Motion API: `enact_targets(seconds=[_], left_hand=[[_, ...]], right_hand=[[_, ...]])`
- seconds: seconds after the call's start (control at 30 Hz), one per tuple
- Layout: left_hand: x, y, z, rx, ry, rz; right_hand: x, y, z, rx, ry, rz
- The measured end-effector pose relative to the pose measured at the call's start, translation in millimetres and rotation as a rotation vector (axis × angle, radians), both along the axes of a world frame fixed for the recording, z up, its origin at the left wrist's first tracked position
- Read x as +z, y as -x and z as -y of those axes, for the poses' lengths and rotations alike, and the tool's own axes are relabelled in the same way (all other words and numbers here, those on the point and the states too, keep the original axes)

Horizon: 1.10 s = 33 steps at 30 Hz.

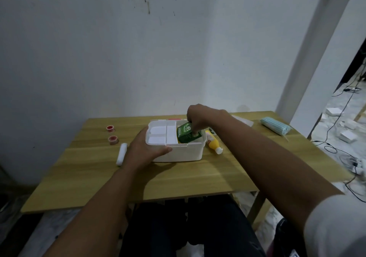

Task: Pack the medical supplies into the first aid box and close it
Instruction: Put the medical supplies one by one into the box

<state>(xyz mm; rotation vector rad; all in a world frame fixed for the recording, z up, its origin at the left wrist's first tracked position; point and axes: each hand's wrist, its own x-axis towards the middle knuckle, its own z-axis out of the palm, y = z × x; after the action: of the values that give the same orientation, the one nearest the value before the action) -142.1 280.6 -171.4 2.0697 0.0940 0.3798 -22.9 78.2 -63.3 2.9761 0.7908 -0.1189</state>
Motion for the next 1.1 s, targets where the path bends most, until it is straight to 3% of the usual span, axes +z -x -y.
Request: enact_targets(seconds=[0.17,0.37,0.7,1.0,1.1], left_hand=[[15.9,-13.1,-12.3,-0.096,-0.069,-0.17],[35.4,-28.4,-14.9,-0.219,-0.104,-0.215],[17.7,-27.1,-18.9,-0.223,-0.087,-0.142],[11.2,-29.1,-19.0,-0.218,-0.034,-0.124],[14.2,-27.0,-15.2,-0.226,-0.034,-0.119]], right_hand=[[-22.7,-4.6,-3.2,0.004,-0.057,-0.044],[-38.9,-11.6,-6.2,-0.001,-0.142,-0.07],[-69.4,-13.7,-16.8,0.026,-0.204,-0.045],[-66.1,-17.3,-14.1,0.052,-0.212,-0.034],[-52.3,-18.0,-1.5,0.07,-0.298,-0.035]])
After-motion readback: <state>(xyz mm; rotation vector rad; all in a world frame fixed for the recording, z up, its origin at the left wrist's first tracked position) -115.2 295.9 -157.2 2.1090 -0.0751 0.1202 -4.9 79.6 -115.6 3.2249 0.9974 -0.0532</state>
